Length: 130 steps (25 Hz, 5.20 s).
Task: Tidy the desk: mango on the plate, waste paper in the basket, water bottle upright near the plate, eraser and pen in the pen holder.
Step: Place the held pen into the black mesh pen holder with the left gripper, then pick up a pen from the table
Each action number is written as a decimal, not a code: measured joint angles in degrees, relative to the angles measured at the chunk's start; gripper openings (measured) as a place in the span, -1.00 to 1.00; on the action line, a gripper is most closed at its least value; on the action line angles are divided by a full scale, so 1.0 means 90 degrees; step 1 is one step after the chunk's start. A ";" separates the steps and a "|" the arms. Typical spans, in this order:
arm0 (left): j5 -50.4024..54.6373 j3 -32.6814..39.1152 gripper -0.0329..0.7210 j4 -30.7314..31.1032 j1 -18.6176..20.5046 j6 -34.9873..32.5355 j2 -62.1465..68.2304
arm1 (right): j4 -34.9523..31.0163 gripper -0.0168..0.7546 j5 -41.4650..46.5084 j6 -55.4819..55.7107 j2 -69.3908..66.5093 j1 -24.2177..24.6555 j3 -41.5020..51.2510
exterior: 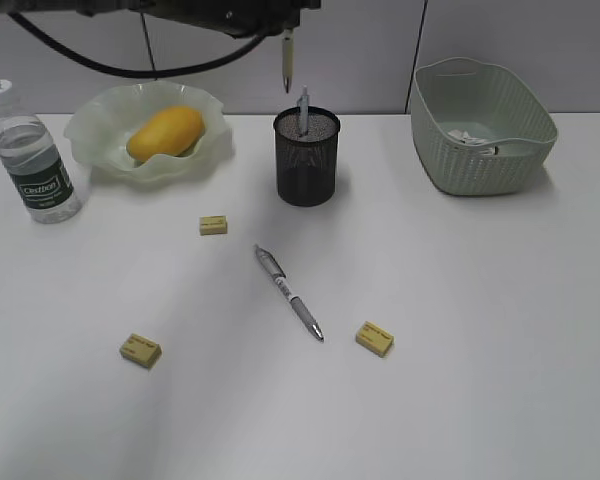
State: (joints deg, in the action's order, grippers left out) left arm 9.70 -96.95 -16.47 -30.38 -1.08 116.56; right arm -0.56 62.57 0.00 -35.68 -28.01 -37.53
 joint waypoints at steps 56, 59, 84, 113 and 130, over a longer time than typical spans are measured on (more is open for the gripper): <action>0.6368 -0.0002 0.36 0.1830 -0.0169 0.0000 -0.1086 | 0.0000 0.25 -0.0196 0.0000 0.0000 0.0000 0.0000; 0.6630 -0.0002 0.29 0.1906 -0.0169 0.0034 -0.1382 | 0.0000 0.25 -0.0234 0.0000 0.0000 0.0000 0.0000; 0.6662 0.4623 0.16 0.1725 -0.0169 0.0359 -0.5580 | 0.0000 0.25 -0.0485 0.0000 0.0000 0.0000 0.0000; 0.5806 0.7340 0.16 0.1719 -0.0188 0.0359 -1.0084 | -0.0009 0.25 -0.0840 -0.0333 -0.4021 0.0000 -0.1581; 0.5732 0.7397 0.14 0.1894 -0.0188 0.0359 -1.0086 | -0.0337 0.25 -0.0161 -0.0112 -0.7977 -0.1213 -0.5961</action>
State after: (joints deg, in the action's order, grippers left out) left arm 61.29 -30.37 0.57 -32.07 2.15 25.78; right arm -3.59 61.13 -1.00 -107.47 -38.93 -91.18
